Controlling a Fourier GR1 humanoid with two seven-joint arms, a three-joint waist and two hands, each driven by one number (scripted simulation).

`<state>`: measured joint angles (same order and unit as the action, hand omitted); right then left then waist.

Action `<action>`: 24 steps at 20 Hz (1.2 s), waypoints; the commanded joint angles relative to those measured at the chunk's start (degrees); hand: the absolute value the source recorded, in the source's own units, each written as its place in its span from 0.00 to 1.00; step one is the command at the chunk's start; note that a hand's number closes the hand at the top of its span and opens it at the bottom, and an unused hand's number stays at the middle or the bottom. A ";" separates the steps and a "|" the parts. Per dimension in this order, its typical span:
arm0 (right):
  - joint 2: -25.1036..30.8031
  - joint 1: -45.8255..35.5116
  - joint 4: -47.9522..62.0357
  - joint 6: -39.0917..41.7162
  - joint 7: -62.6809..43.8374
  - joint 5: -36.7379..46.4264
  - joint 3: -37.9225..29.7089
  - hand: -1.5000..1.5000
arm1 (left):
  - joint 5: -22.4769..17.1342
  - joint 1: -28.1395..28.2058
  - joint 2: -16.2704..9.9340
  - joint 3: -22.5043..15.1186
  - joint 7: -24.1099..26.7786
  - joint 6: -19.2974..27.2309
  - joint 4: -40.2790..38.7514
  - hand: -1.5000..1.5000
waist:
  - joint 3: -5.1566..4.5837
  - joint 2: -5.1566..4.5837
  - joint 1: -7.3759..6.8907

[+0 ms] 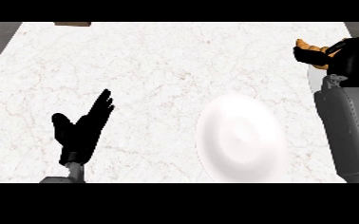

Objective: Pick the croissant from the plate and place it in the plate

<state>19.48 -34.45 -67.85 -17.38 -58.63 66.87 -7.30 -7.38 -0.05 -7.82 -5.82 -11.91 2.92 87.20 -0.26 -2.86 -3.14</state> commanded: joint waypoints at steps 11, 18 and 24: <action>5.63 -10.45 7.95 -16.72 -21.93 28.74 -17.26 1.00 | 0.38 -2.24 1.49 -2.54 -1.64 -0.96 -2.22 0.50 | 0.39 -0.75 -3.35; 3.84 -7.94 9.78 -17.90 -26.43 43.50 -25.18 1.00 | 1.11 -1.41 1.97 -2.89 -1.45 -0.29 -3.03 0.50 | 0.35 0.14 -1.99; 1.54 -6.19 8.66 -21.88 -26.52 51.93 -33.48 1.00 | 1.19 -0.85 1.99 -2.38 -2.55 0.55 -3.02 0.50 | 0.47 0.85 -0.81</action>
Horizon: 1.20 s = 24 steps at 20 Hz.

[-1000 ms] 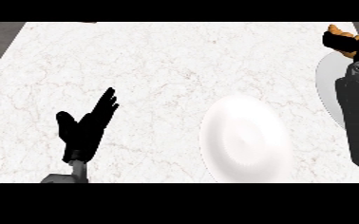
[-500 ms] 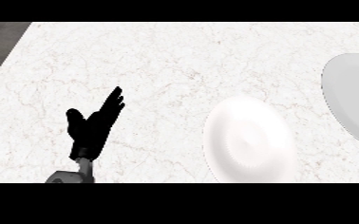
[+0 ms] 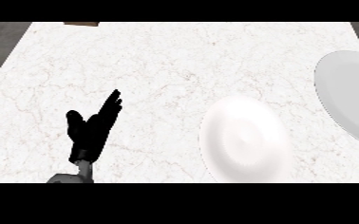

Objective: Pick the croissant from the plate and place it in the plate

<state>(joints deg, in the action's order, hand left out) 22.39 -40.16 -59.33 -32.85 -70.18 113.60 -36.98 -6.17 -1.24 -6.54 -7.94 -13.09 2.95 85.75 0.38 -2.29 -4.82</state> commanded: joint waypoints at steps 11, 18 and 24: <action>-5.40 3.66 1.79 -19.15 -12.18 10.73 -16.97 1.00 | -0.17 2.43 1.14 0.40 -0.02 0.89 -1.44 0.50 | -0.13 0.93 2.08; -4.78 1.85 16.16 -19.61 -0.38 -9.57 -28.55 0.00 | -0.92 2.65 -0.02 2.19 1.92 -0.44 -3.50 0.50 | -0.09 1.38 3.36; -1.82 1.71 24.69 -36.03 11.91 -18.78 -27.56 0.00 | -0.30 2.18 0.01 2.34 1.52 0.06 -3.40 0.50 | -0.07 1.39 2.99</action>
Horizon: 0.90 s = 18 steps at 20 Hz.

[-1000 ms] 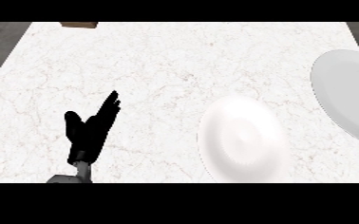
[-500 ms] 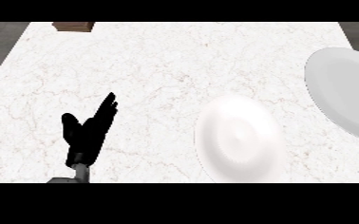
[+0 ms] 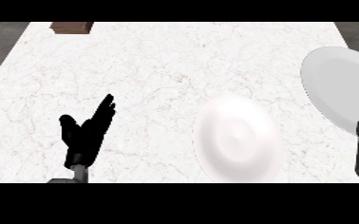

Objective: Pick the croissant from the plate and place it in the plate

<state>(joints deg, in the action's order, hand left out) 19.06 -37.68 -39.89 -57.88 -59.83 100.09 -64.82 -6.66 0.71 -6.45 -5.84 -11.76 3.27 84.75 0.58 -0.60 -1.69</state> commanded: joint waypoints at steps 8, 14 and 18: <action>-0.80 -0.28 -0.07 -27.32 6.13 -9.82 2.11 0.00 | -0.20 -0.67 -0.06 -0.03 -3.14 -0.25 -0.41 0.50 | -0.38 0.06 0.31; -9.70 1.90 -9.50 -27.49 7.35 -18.26 9.70 0.00 | -0.22 -1.62 -0.79 1.75 -3.94 0.14 -1.09 0.50 | -0.56 0.77 1.85; -18.64 8.66 -19.87 -27.77 8.32 -23.36 20.30 0.00 | -0.43 2.84 -0.75 1.96 -0.33 -0.83 -2.31 0.50 | -0.59 1.07 2.20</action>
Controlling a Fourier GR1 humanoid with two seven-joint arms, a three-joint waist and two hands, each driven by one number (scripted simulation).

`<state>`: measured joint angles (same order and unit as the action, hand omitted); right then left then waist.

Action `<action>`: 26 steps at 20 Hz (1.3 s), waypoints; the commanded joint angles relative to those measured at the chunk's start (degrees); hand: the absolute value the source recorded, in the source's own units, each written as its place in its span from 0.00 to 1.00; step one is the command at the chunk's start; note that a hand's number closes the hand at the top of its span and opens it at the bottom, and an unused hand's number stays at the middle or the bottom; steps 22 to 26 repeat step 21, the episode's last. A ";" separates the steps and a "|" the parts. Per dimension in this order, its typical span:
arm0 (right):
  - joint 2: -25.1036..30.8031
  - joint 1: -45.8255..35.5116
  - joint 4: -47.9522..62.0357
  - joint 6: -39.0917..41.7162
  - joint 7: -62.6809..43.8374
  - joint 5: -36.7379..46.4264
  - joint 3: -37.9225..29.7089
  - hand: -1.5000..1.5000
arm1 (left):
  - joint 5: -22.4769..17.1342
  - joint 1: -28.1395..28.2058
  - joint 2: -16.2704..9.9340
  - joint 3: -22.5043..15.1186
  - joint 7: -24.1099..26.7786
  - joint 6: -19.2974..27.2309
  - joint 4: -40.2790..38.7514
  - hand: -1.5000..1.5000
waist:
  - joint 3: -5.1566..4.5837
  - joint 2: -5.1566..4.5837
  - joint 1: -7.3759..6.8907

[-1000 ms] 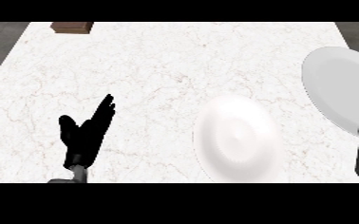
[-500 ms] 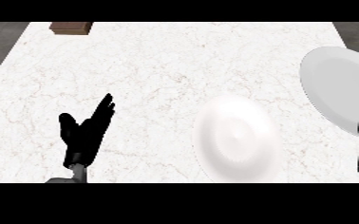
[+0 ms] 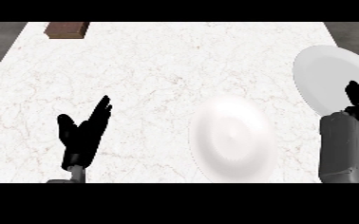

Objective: Pick the croissant from the plate and place it in the plate

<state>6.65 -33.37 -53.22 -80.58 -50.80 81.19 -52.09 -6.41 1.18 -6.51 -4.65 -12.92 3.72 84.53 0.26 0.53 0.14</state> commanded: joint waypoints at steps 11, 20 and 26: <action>-6.62 14.24 -6.95 -3.98 -11.32 -2.09 21.83 0.00 | 1.06 -0.18 0.21 0.61 2.23 -1.44 -4.36 0.50 | -0.37 -0.31 -0.33; -6.64 7.24 0.09 -3.99 -19.09 5.73 20.45 0.00 | 1.01 -0.85 1.24 0.42 0.88 -0.97 -3.79 0.50 | -0.40 -0.40 -0.99; -6.64 10.28 -3.26 -3.63 -20.05 4.21 23.32 0.00 | 0.30 3.02 -0.15 0.09 0.18 -2.29 -0.07 0.50 | -0.43 0.04 -1.11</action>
